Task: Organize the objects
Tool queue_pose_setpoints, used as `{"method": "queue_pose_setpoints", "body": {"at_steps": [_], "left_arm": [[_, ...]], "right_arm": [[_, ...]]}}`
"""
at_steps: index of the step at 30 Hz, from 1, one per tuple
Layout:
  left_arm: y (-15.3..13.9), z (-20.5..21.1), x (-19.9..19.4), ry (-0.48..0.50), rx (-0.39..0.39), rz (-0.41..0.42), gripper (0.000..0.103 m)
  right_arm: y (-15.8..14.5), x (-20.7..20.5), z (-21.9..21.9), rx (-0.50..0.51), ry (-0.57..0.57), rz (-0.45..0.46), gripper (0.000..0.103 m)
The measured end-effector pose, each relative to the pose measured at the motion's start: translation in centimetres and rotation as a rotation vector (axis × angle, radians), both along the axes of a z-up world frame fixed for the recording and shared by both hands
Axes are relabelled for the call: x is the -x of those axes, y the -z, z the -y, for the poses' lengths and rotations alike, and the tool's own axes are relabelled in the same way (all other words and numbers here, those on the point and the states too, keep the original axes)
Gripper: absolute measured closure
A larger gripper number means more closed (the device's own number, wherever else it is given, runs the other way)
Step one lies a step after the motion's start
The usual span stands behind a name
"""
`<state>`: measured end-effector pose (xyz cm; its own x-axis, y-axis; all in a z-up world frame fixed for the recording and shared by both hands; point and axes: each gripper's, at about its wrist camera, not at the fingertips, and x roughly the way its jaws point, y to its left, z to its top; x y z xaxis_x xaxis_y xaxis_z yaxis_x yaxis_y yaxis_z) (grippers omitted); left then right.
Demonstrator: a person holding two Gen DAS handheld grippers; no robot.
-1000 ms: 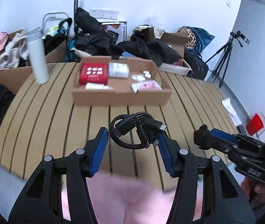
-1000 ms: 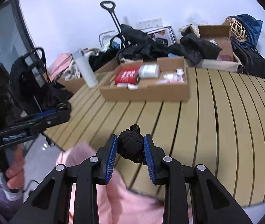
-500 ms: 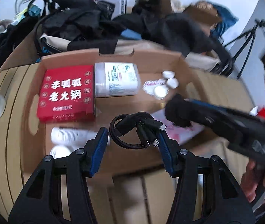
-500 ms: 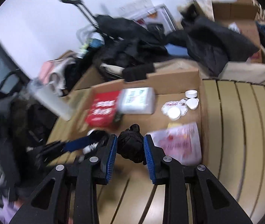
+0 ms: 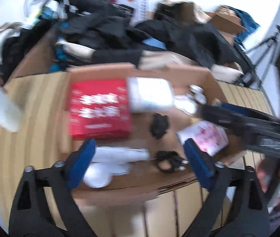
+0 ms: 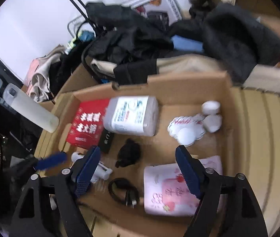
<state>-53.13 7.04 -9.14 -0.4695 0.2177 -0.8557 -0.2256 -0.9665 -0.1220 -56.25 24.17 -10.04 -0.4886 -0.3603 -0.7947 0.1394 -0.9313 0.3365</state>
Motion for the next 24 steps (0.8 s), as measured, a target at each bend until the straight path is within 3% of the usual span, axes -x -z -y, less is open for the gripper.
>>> {"method": "queue_pose_setpoints", "body": {"at_steps": [3,6,9,11,15,24], "left_arm": [[-2.9,1.6,-0.3,-0.081,0.084,-0.039,0.000],[-5.1,3.1,-1.0,-0.126,0.111,-0.032,0.000],[-6.9,4.2,-2.6,-0.147,0.081,-0.038,0.000],[-7.5,4.5,-3.7,-0.121,0.056,-0.020,0.000],[-9.3,5.0,-7.3,-0.125,0.081,-0.030,0.000],[-13.0,6.3,-18.7,-0.104,0.047,-0.161,0.000]], "right_arm": [[-3.5,-1.5,-1.4,-0.055,0.048,-0.014,0.021],[-6.6,-3.4,-2.2,-0.166,0.064,-0.024,0.021],[-8.0,-5.2,-3.2,-0.275,0.069,0.015,0.021],[-8.4,-7.0,-4.1,-0.279,0.084,0.055,0.021],[-9.6,-10.7,-4.7,-0.270,0.083,0.057,0.021],[-14.3,-21.1,-3.6,-0.246,0.081,-0.079,0.021]]}}
